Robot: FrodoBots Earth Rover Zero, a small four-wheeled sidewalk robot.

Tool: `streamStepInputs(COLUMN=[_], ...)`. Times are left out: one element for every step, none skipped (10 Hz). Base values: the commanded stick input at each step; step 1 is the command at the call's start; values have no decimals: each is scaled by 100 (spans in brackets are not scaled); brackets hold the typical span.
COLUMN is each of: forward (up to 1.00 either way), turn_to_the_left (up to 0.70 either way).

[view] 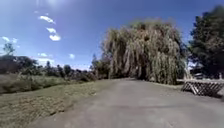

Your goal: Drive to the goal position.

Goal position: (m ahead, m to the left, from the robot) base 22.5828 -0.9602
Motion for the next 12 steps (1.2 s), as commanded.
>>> streamStepInputs(forward=[100,100,100,100,100,100,100,100,100,100,100,100], turn_to_the_left=[-30,0,0,0,-38,-32,-26,-33,-23,-13,0,0])
